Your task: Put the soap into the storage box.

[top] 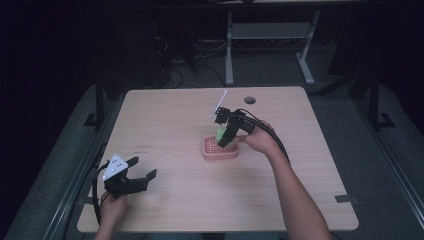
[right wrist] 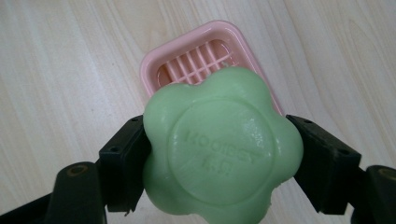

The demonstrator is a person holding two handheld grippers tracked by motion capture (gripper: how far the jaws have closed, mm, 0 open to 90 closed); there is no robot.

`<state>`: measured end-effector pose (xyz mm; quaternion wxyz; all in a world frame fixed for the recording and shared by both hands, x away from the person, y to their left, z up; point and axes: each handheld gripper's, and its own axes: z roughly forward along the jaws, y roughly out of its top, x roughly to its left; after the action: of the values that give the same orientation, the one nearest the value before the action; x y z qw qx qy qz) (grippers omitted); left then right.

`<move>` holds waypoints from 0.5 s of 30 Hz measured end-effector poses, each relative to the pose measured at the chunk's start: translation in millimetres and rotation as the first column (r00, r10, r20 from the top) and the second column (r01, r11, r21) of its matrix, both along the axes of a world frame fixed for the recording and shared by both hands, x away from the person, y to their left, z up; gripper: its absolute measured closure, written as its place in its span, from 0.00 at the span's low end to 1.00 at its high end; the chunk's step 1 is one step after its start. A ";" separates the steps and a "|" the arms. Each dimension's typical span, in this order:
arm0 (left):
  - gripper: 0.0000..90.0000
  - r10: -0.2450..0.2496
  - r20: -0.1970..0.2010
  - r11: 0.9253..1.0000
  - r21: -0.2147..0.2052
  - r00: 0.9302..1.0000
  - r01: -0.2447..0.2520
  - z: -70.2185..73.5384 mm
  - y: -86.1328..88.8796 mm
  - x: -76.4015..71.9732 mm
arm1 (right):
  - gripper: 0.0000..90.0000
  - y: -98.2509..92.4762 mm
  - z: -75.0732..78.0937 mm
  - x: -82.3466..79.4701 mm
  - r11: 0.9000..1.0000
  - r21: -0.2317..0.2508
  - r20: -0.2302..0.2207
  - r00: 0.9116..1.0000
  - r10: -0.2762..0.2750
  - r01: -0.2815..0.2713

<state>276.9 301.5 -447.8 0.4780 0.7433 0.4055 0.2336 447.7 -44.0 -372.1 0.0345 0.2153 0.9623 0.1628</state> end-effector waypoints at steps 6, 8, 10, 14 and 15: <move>0.16 0.003 0.001 1.000 -0.008 1.000 -0.003 0.0 -0.3 0.0 | 0.29 4.6 -10.3 6.4 1.000 -0.018 -0.013 1.000 -0.015 0.015; 0.16 0.002 0.001 1.000 -0.011 1.000 -0.002 -0.2 -0.3 0.1 | 0.29 5.7 -13.5 7.8 1.000 -0.016 -0.023 1.000 -0.020 0.019; 0.16 0.004 0.001 1.000 -0.014 1.000 -0.004 -0.4 -0.3 0.2 | 0.29 7.3 -18.0 9.9 1.000 -0.019 -0.027 0.999 -0.025 0.025; 0.16 0.009 0.010 1.000 -0.016 1.000 -0.009 0.3 0.5 0.5 | 0.29 10.2 -22.9 11.3 1.000 -0.017 -0.035 0.999 -0.025 0.025; 0.16 0.012 0.011 1.000 -0.019 1.000 -0.012 0.4 0.7 0.6 | 0.29 10.2 -22.9 11.3 1.000 -0.017 -0.035 0.999 -0.025 0.025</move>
<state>277.5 302.2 -447.4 0.4859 0.7350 0.4093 0.2369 459.0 -33.9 -395.0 0.0211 0.2298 0.9613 0.1506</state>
